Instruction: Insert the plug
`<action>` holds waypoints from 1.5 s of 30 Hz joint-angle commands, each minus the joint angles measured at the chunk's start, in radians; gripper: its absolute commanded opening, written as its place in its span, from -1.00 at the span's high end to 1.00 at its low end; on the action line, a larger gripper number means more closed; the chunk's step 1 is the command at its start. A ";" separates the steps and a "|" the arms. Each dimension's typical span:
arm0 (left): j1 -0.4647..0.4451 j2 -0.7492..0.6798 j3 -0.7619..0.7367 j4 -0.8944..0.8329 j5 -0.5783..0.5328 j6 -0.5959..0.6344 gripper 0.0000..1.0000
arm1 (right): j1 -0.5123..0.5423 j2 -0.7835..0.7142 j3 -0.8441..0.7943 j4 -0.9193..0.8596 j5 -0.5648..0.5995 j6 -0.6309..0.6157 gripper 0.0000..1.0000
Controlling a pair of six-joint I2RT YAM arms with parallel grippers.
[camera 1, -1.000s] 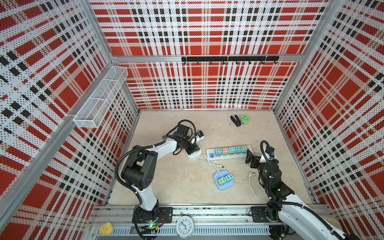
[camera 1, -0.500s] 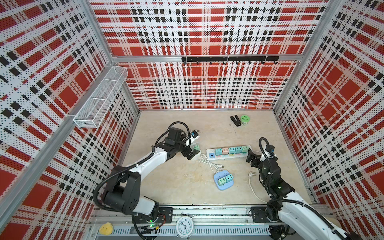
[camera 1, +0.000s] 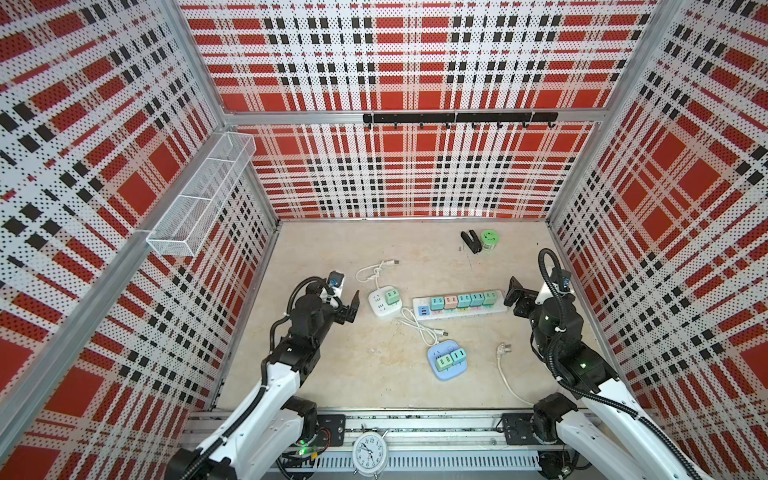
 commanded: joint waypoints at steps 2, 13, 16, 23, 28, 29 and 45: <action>0.052 -0.063 -0.158 0.192 -0.092 -0.083 -0.99 | -0.026 0.039 0.002 0.033 0.031 -0.154 -0.99; 0.105 0.433 -0.007 0.438 0.099 -0.044 -0.99 | -0.371 0.424 -0.163 0.499 -0.222 -0.188 -1.00; 0.127 0.550 0.049 0.516 0.210 -0.035 -0.98 | -0.372 0.538 -0.221 0.692 -0.238 -0.250 -1.00; 0.213 0.767 -0.072 0.997 0.152 -0.141 -0.98 | -0.373 0.698 -0.313 1.114 -0.244 -0.320 -1.00; 0.172 0.777 -0.043 0.962 0.063 -0.117 -0.98 | -0.373 0.805 -0.291 1.175 -0.418 -0.327 -1.00; 0.170 0.771 -0.025 0.912 0.049 -0.115 -0.99 | -0.371 0.893 -0.323 1.333 -0.448 -0.345 -1.00; 0.178 0.766 0.050 0.762 0.016 -0.140 -0.98 | -0.361 0.938 -0.215 1.176 -0.230 -0.274 -1.00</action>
